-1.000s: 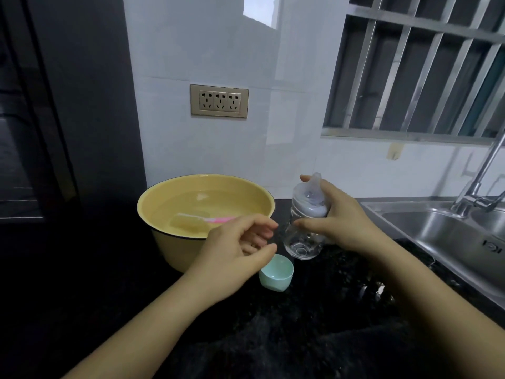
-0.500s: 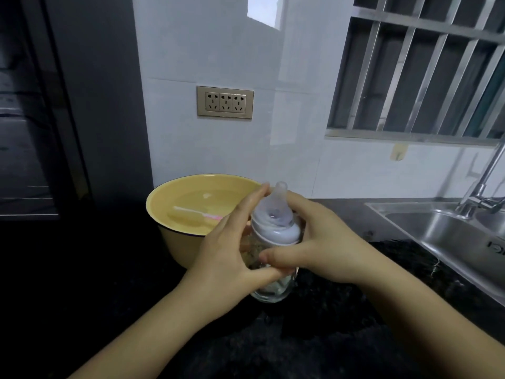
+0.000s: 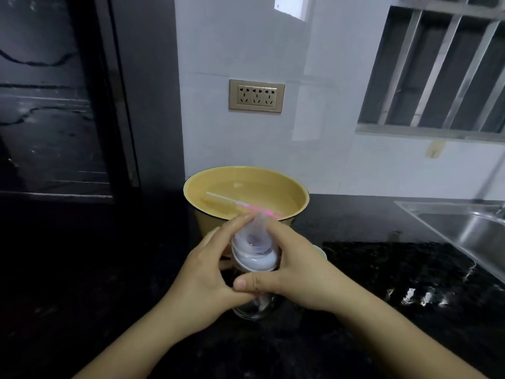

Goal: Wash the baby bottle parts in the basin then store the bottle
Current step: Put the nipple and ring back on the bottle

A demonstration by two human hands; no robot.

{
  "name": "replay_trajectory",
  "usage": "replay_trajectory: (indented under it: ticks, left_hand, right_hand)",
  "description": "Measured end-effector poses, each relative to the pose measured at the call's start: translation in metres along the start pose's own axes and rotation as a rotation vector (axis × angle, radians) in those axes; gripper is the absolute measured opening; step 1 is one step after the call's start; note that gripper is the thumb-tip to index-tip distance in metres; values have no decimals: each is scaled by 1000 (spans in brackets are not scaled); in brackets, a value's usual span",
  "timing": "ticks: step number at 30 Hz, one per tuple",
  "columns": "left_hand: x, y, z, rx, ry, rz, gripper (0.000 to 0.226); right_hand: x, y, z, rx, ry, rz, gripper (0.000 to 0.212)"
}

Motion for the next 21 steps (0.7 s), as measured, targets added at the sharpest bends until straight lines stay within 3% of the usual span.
replay_trajectory:
  ticks: [6,12,16,21]
  left_hand:
    - [18,-12,-7,-35,11,-49,92]
    - [31,-18,-8,-12,7,-89,89]
    - [32,-18,-7,-18,-15,-90,81]
    - [32,-16,-2,-61,21,-89,76]
  right_hand:
    - [-14,3,26,-13,42,-54,36]
    - [-31,3,47,-109,68,-33,33]
    - [-40,3,56,-161,85,-8,44]
    - [-39,3,65,-215,145,32,35]
Point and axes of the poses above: each hand's wrist, its own y-axis towards the middle knuckle, its own z-axis out of the palm, x = y × z, the point moved 3 cm from there along y, towards the middle knuckle, and after that the axes turned 4 degrees about -y, right-handed, at the moved point
